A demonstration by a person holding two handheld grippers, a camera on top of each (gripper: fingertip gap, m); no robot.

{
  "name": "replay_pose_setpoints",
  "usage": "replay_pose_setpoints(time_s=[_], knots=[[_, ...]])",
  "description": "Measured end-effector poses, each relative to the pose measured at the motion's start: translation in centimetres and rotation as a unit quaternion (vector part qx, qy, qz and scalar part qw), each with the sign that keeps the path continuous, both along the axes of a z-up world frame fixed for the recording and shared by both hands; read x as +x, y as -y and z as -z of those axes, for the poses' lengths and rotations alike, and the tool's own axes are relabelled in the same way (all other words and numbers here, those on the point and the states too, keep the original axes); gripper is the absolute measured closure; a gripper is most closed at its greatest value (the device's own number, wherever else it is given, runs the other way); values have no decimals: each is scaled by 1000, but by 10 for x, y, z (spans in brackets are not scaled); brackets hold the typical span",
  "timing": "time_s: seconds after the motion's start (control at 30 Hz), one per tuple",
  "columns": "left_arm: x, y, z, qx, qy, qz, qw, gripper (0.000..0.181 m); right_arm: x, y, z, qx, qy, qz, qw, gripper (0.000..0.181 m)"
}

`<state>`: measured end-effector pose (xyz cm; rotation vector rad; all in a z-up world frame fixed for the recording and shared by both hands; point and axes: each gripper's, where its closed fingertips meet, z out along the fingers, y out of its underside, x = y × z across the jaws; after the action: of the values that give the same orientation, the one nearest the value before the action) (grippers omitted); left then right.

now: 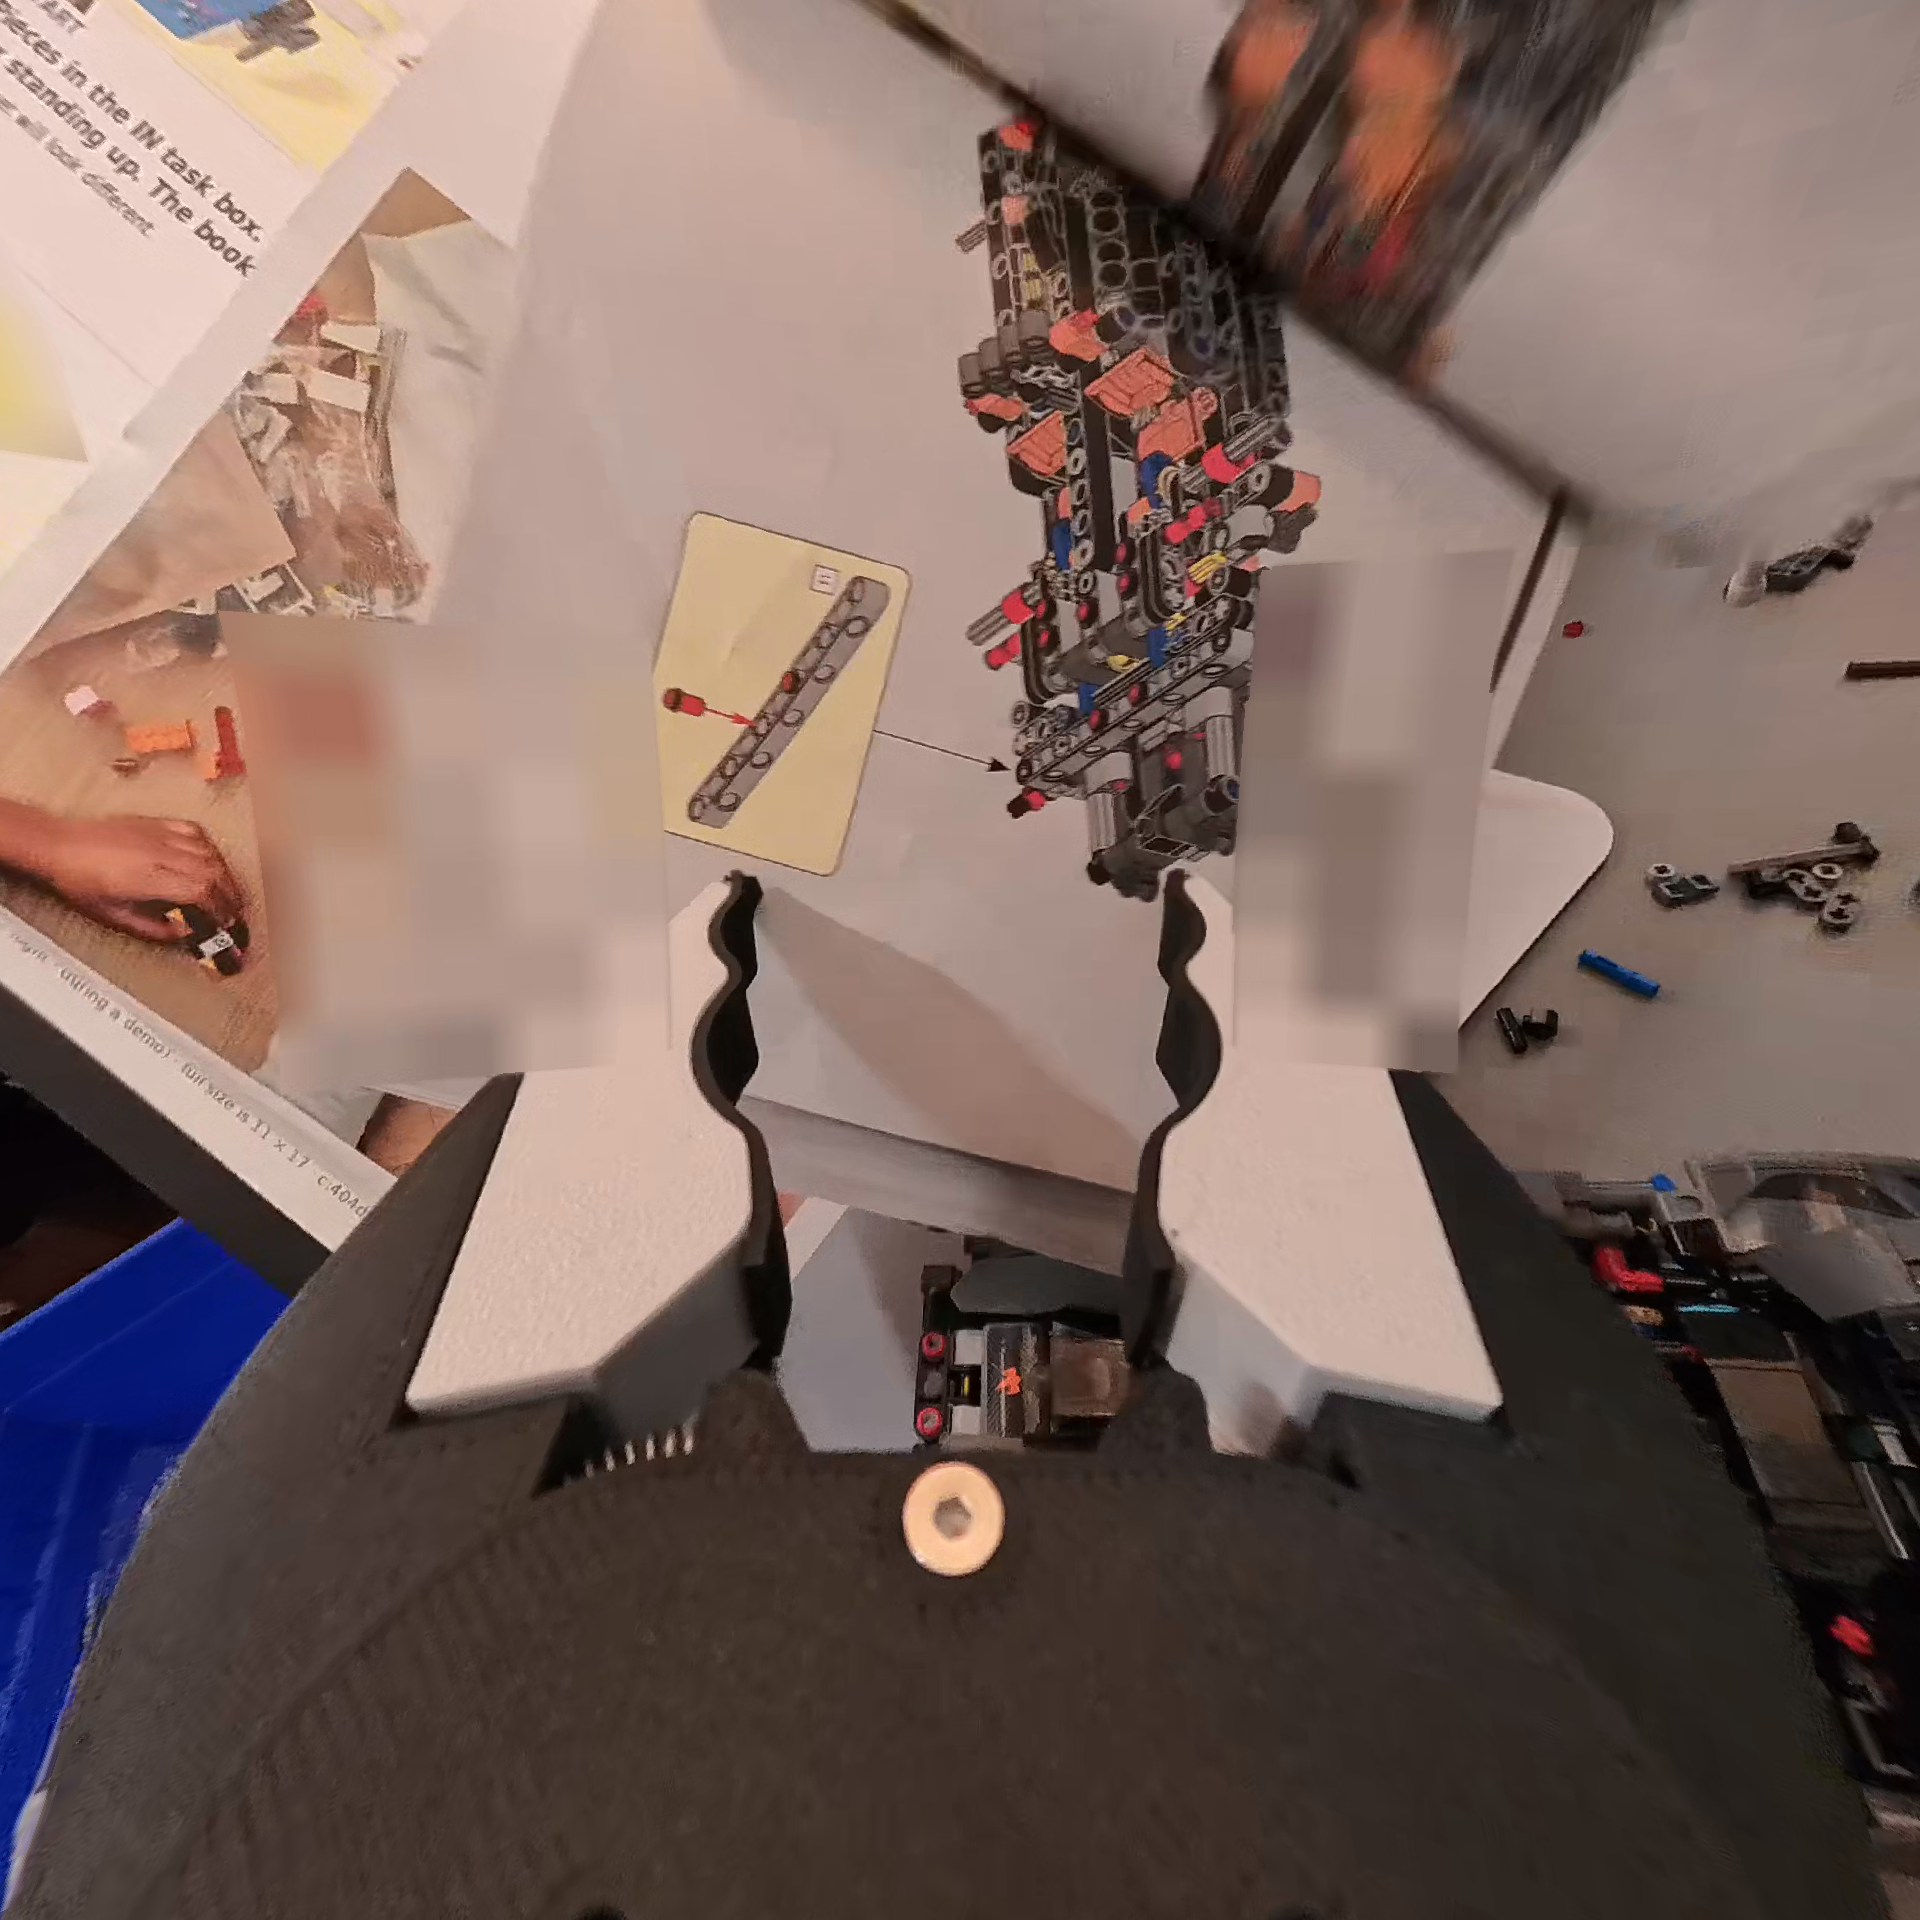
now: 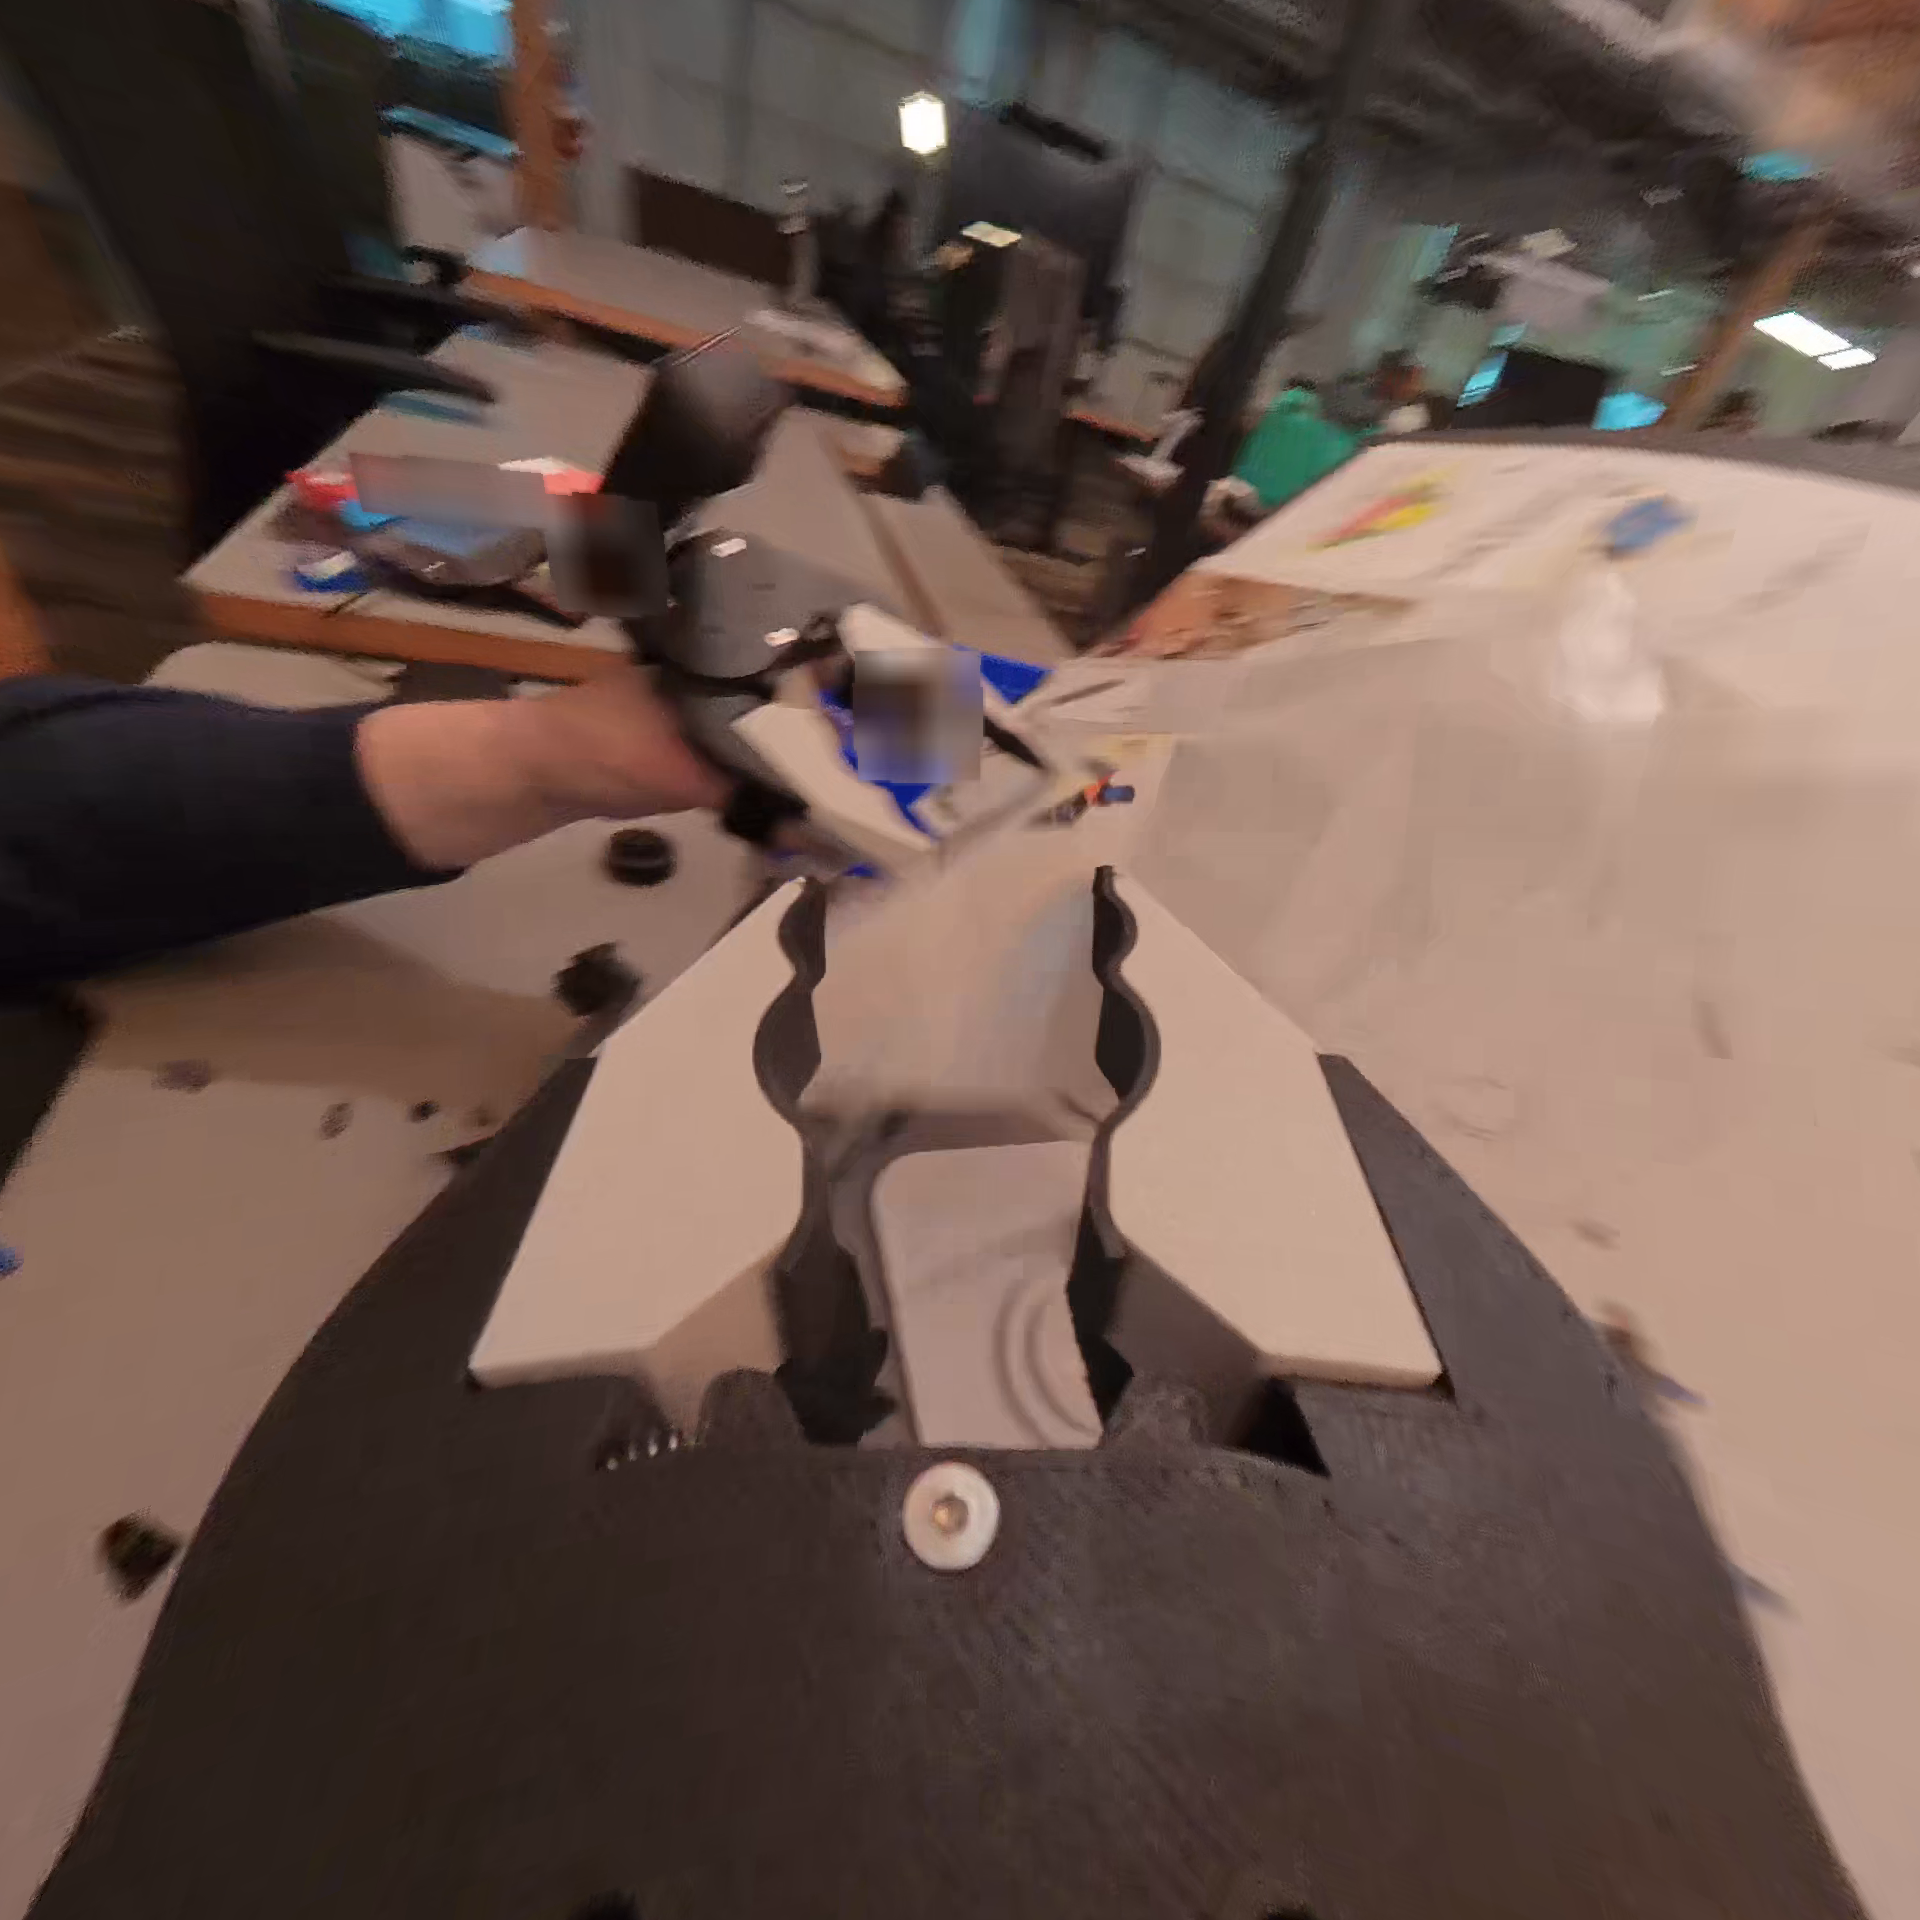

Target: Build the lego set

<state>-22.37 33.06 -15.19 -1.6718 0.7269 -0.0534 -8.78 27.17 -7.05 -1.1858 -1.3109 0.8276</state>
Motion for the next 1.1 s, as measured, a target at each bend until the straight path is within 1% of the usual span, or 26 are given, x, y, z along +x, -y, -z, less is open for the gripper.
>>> replay_pose_setpoints(time_s=[0.07, 0.13, 0.17, 0.23, 0.3, 0.33, 0.4, 0.43, 0.5, 0.53, 0.57, 0.63, 0.7, 0.73, 0.8, 0.83, 0.87, 0.9, 0.97, 1.03, 1.1], knots=[[0, 0, -1, 0, 5, 2, 1000, 105, -16, 28, 20, -4, 38, -59, 998, 122], [0, 1, -3, -1, 15, 6, 1000, 106, -20, 55, 37, -3, 72, -127, 989, 121], [-1, 1, -4, -1, 20, 6, 1000, 106, -21, 57, 41, 5, 84, -128, 988, 116], [0, 3, -7, -3, 39, 19, 999, 106, -20, 46, 42, 22, 86, -101, 991, 114], [2, 6, -11, -7, 66, 37, 997, 106, -17, 24, 40, 24, 80, -52, 995, 111], [5, 9, -14, -11, 85, 57, 995, 106, -15, 17, 43, 31, 88, -36, 995, 110], [12, 17, -19, -28, 134, 103, 985, 106, -16, 15, 53, 44, 106, -34, 993, 110], [17, 24, -23, -39, 167, 138, 976, 104, -18, 13, 61, 50, 119, -27, 991, 109], [24, 39, -36, -50, 237, 209, 948, 103, -22, 5, 78, 71, 154, 0, 985, 106], [23, 43, -41, -53, 266, 230, 935, 102, -24, 1, 85, 83, 167, 11, 982, 105], [20, 44, -45, -57, 288, 238, 926, 101, -25, 0, 90, 93, 175, 15, 980, 105], [14, 43, -47, -62, 314, 241, 916, 99, -27, 2, 97, 100, 184, 11, 978, 105], [14, 47, -50, -63, 330, 263, 905, 96, -28, 3, 99, 101, 184, 9, 978, 105], [14, 47, -48, -67, 328, 263, 905, 95, -29, 3, 99, 99, 183, 8, 978, 105], [19, 49, -44, -66, 310, 269, 909, 103, -28, 3, 99, 97, 182, 8, 978, 106], [23, 51, -43, -70, 306, 276, 908, 103, -28, 2, 100, 98, 183, 8, 978, 106], [24, 49, -40, -78, 302, 270, 911, 105, -28, 3, 100, 97, 183, 7, 978, 106], [24, 44, -36, -83, 292, 252, 919, 110, -28, 4, 100, 95, 183, 4, 979, 106], [25, 37, -27, -91, 279, 229, 928, 130, -28, 5, 99, 95, 181, 0, 979, 106], [23, 33, -31, -80, 298, 216, 927, 158, -26, 7, 94, 98, 178, -7, 979, 106], [25, 35, -34, -74, 306, 225, 922, 176, -20, 3, 83, 105, 168, 1, 980, 106]])
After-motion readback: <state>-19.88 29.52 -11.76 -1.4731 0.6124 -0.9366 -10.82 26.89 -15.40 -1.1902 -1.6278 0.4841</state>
